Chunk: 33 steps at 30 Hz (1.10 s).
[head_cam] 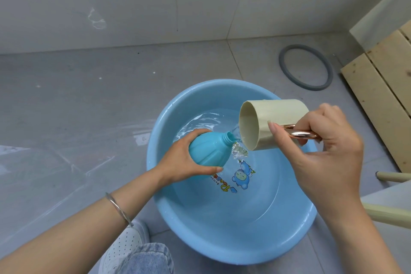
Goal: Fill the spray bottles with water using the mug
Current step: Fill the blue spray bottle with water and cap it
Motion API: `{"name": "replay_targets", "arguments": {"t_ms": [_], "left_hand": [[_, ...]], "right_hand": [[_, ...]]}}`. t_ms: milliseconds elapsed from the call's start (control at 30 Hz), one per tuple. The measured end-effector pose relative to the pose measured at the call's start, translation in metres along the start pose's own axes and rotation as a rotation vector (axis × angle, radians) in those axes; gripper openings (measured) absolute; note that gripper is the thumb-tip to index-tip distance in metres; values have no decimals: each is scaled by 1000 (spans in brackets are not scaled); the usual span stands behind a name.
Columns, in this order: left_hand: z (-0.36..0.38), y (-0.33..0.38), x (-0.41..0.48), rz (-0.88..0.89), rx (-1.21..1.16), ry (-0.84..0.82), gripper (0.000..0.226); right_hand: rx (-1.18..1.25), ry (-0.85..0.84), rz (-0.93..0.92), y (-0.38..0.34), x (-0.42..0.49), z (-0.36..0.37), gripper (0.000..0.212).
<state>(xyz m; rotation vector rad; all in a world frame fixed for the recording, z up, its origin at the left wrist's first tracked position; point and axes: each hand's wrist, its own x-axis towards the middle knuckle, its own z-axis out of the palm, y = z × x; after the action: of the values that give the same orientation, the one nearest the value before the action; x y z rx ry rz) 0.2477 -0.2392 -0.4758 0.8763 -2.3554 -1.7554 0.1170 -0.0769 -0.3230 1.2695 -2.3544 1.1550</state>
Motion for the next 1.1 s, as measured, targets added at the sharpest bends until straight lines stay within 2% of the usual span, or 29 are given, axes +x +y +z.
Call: {"name": "replay_targets", "arguments": {"t_ms": [433, 733, 900, 1000, 1100], "left_hand": [[0, -1, 1, 3, -5, 0, 83], [1, -1, 0, 3, -10, 6, 83], [0, -1, 0, -8, -8, 7, 83], [0, -1, 0, -3, -21, 9, 85], [0, -2, -1, -9, -31, 4, 86]], "right_hand": [[-95, -26, -266, -8, 2, 4, 38], [-110, -28, -274, -3, 1, 4, 37], [-67, -17, -181, 1, -2, 2, 38], [28, 21, 34, 17, -7, 5, 39], [62, -21, 245, 52, -20, 18, 40]]}}
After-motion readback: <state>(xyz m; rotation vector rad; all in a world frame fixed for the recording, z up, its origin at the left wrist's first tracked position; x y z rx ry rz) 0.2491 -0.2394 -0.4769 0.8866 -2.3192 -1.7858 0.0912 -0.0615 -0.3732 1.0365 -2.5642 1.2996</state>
